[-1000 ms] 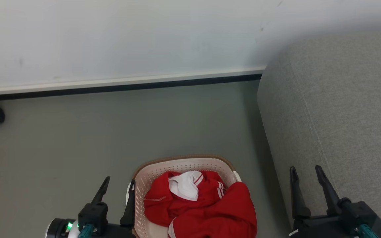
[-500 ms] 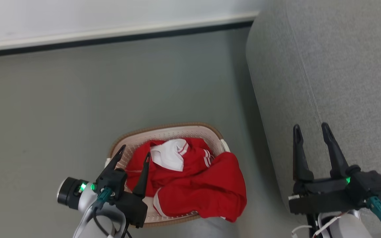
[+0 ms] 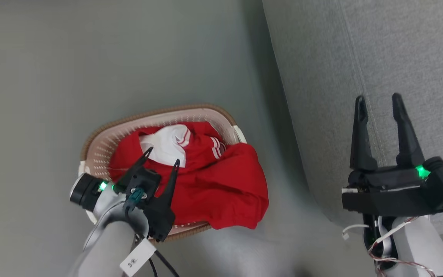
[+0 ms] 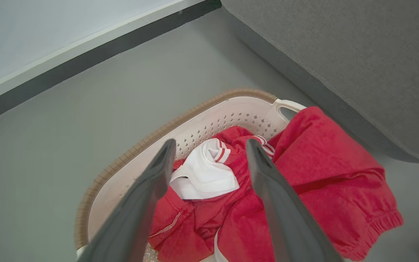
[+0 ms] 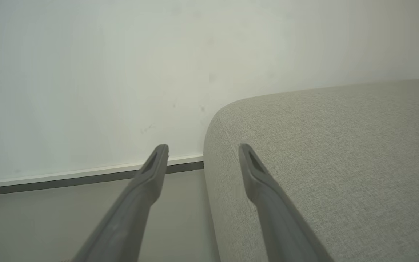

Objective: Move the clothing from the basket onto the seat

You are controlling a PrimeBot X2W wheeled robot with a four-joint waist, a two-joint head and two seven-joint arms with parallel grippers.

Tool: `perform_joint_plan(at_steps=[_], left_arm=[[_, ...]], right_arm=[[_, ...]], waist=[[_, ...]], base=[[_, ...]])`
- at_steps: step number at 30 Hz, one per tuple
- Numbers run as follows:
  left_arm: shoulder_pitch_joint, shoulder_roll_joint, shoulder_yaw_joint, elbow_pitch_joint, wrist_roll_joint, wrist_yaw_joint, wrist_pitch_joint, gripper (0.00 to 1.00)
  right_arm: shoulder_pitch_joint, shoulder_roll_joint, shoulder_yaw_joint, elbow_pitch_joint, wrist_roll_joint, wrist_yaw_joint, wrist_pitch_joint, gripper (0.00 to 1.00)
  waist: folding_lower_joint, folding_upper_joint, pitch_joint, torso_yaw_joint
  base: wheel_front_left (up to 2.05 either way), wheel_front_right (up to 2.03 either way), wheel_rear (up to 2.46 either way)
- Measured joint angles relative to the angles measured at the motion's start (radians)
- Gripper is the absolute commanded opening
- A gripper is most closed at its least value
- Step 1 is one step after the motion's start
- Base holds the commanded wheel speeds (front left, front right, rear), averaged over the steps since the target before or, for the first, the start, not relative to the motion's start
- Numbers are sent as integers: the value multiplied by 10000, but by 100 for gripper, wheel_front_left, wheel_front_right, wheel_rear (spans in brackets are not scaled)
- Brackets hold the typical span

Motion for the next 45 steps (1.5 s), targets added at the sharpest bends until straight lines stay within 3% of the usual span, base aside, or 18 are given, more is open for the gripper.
perform_joint_plan(at_steps=[25, 38, 39, 43, 45], left_arm=[[-3313, 623, -943, 1216, 1340, -516, 382, 100], [-4297, 713, -1124, 2203, 1762, -451, 343, 100], [-4311, 709, -1104, 2274, 1760, -418, 343, 67], [-4324, 604, -1072, 2487, 1714, -337, 201, 0], [-4321, 489, -1074, 2518, 1659, -337, -31, 0]], right_arm=[[-2289, 96, 148, -834, -100, -13, -2, 100], [-2560, 111, 355, -802, -236, -12, -42, 100], [-2594, 111, 364, -786, -236, -13, -44, 100], [-2683, 115, 380, -616, -236, -13, -52, 100], [-2690, 128, 380, -512, -236, -13, -54, 100]], waist=[[1, 0, 3587, -758], [-1, -1, 4358, -1042], [-1, -1, 4374, -1054], [-1, -2, 4355, -1069], [-2, -3, 4295, -1057]], base=[[0, 0, 0], [0, 0, 0], [0, 0, 0], [0, 0, 0], [0, 0, 0]])
